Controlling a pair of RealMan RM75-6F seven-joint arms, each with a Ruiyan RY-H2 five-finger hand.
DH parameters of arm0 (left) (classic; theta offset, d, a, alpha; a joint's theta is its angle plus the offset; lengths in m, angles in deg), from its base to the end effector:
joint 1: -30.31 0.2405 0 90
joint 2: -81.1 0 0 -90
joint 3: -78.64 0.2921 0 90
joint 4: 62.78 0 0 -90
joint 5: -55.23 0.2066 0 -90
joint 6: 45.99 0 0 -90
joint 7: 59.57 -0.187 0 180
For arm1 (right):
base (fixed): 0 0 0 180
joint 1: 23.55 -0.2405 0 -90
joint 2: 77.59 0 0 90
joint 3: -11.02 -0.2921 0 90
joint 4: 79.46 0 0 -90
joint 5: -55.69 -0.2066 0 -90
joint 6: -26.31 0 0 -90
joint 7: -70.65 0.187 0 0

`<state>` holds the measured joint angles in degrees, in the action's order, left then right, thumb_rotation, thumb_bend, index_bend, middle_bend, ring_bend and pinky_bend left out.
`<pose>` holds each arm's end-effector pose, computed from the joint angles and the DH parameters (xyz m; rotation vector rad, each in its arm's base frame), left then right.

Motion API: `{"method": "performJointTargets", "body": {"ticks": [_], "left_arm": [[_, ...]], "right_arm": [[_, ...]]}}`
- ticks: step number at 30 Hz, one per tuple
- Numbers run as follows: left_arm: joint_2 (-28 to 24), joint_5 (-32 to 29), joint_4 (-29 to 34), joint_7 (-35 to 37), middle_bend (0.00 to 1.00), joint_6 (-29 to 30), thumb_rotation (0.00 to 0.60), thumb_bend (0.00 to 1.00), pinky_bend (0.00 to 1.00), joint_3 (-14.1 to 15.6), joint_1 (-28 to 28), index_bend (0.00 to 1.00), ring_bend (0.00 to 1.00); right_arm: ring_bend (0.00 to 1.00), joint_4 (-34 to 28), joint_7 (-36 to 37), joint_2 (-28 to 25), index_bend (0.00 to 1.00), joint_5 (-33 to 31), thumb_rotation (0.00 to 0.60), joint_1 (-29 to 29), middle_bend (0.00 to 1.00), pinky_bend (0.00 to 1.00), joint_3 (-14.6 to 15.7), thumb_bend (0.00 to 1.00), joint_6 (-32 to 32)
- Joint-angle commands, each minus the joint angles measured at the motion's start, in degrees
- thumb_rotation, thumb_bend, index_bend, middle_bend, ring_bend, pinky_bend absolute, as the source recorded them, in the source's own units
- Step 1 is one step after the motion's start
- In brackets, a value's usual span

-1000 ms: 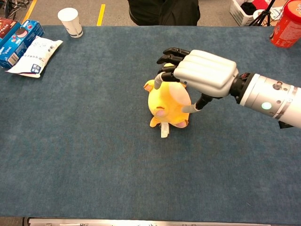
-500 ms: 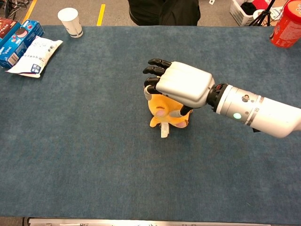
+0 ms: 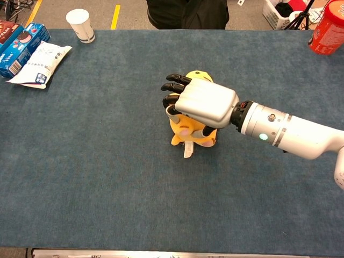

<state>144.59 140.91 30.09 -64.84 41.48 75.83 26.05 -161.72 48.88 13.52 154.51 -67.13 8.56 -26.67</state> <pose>-0.3407 0.2225 0.1881 -1.3806 -0.8101 -0.8512 -0.1108 -0.3279 -0.0782 2.3750 -0.2610 0.9931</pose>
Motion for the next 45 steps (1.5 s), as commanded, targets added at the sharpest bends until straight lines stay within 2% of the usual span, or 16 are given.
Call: {"method": "performJointTargets", "body": {"ticks": [1, 6, 11, 19, 24, 30, 33, 35, 42, 43, 45], "left_arm": [[-0.03, 0.07, 0.02, 0.12, 0.43, 0.06, 0.6, 0.39, 0.42, 0.0, 0.03, 0.44, 0.32], [-0.09, 0.18, -0.06, 0.41, 0.43, 0.11, 0.6, 0.39, 0.42, -0.03, 0.06, 0.45, 0.32], [-0.09, 0.33, -0.03, 0.44, 0.43, -0.09, 0.6, 0.39, 0.42, 0.02, -0.06, 0.45, 0.32], [-0.1, 0.22, -0.06, 0.55, 0.43, -0.33, 0.6, 0.39, 0.42, -0.04, -0.14, 0.45, 0.32], [-0.07, 0.21, -0.08, 0.5, 0.43, -0.33, 0.6, 0.39, 0.42, -0.04, -0.14, 0.45, 0.32], [-0.05, 0.16, -0.14, 0.49, 0.43, -0.19, 0.6, 0.39, 0.42, -0.08, -0.05, 0.45, 0.32], [-0.07, 0.14, -0.19, 0.56, 0.43, -0.12, 0.6, 0.39, 0.42, -0.11, -0.01, 0.45, 0.32], [-0.06, 0.13, -0.23, 0.61, 0.43, -0.09, 0.6, 0.39, 0.42, -0.13, 0.01, 0.45, 0.32], [-0.07, 0.13, -0.36, 0.71, 0.43, -0.1, 0.6, 0.39, 0.42, -0.11, 0.04, 0.45, 0.32], [-0.06, 0.15, -0.39, 0.74, 0.43, -0.11, 0.6, 0.39, 0.42, -0.11, 0.04, 0.45, 0.32], [-0.05, 0.19, -0.4, 0.78, 0.43, -0.15, 0.6, 0.39, 0.42, -0.1, 0.02, 0.45, 0.32]], "right_arm": [[0.1, 0.98, 1.47, 0.8, 0.74, 0.38, 0.6, -0.13, 0.36, 0.0, 0.38, 0.18, -1.07], [0.12, 2.96, 3.33, 1.77, 0.9, 1.65, 0.6, -0.17, 0.43, 0.0, 0.81, 0.2, -3.86], [0.13, 3.3, 3.6, 1.39, 0.93, 2.0, 0.6, -0.43, 0.44, 0.0, 1.31, 0.2, -4.36], [0.13, 2.73, 2.92, 0.69, 0.65, 0.86, 0.6, -0.71, 0.43, 0.0, 1.69, 0.2, -3.45], [0.13, 2.36, 2.94, 0.56, 0.6, 0.41, 0.6, -0.94, 0.42, 0.0, 1.69, 0.2, -3.3], [0.13, 1.99, 2.4, 0.36, 0.36, -0.28, 0.6, -1.27, 0.4, 0.0, 1.63, 0.2, -2.78], [0.13, 1.74, 2.49, 0.47, 0.3, -0.69, 0.6, -1.32, 0.4, 0.0, 1.51, 0.2, -2.81], [0.13, 1.78, 2.53, 0.8, 0.36, -0.78, 0.6, -1.28, 0.4, 0.0, 1.27, 0.19, -3.35], [0.13, 2.72, 4.15, 1.71, 0.83, -0.09, 0.6, -1.38, 0.44, 0.0, 1.25, 0.2, -5.09], [0.13, 2.87, 4.32, 1.74, 0.87, -0.09, 0.6, -1.38, 0.45, 0.0, 1.31, 0.2, -5.18], [0.13, 3.03, 4.18, 1.6, 0.86, 0.0, 0.6, -1.45, 0.45, 0.0, 1.42, 0.2, -5.18]]}}
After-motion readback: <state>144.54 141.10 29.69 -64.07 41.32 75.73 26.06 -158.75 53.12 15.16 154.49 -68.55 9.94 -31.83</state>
